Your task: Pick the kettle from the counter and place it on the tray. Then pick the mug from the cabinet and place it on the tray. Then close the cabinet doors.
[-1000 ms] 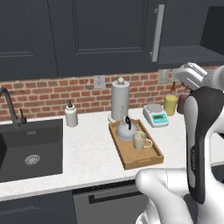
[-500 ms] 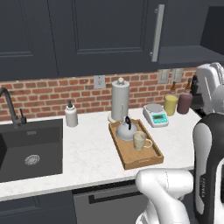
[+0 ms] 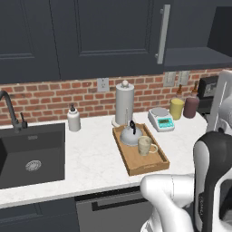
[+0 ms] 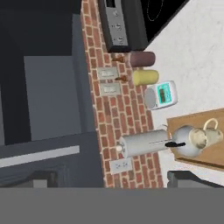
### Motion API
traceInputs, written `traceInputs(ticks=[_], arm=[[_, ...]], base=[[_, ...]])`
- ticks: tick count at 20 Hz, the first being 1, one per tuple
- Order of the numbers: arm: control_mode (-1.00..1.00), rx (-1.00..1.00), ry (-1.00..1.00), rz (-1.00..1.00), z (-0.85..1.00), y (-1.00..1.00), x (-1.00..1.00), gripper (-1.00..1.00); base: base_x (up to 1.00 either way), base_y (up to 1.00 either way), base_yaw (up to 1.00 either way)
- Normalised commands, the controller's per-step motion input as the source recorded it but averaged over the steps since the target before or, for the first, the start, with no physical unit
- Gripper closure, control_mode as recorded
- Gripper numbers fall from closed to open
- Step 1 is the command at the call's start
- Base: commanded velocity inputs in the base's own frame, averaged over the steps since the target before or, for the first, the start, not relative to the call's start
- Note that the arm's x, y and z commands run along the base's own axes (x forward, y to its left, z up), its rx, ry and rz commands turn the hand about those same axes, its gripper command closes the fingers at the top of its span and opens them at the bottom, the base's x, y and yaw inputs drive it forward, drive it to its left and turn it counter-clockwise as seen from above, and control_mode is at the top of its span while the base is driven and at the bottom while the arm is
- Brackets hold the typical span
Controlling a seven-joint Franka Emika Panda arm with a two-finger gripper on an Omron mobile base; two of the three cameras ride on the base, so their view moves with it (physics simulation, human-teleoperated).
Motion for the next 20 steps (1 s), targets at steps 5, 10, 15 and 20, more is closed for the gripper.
traceInputs(ticks=[5,10,15,20], arm=[[-1.0,0.3,-0.14,-0.19,-0.17,-0.01,-0.1,-1.0],[-1.0,0.05,-0.15,-0.16,-0.15,-0.05,-0.16,-1.0],[-1.0,0.0,-0.1,-0.13,-0.03,-0.24,-0.13,-1.0],[-1.0,-0.01,0.0,-0.03,0.0,-0.7,-0.15,-1.0]], base=[[0.0,0.0,0.0],[0.0,0.0,0.0],[0.0,0.0,0.0],[0.0,0.0,0.0]])
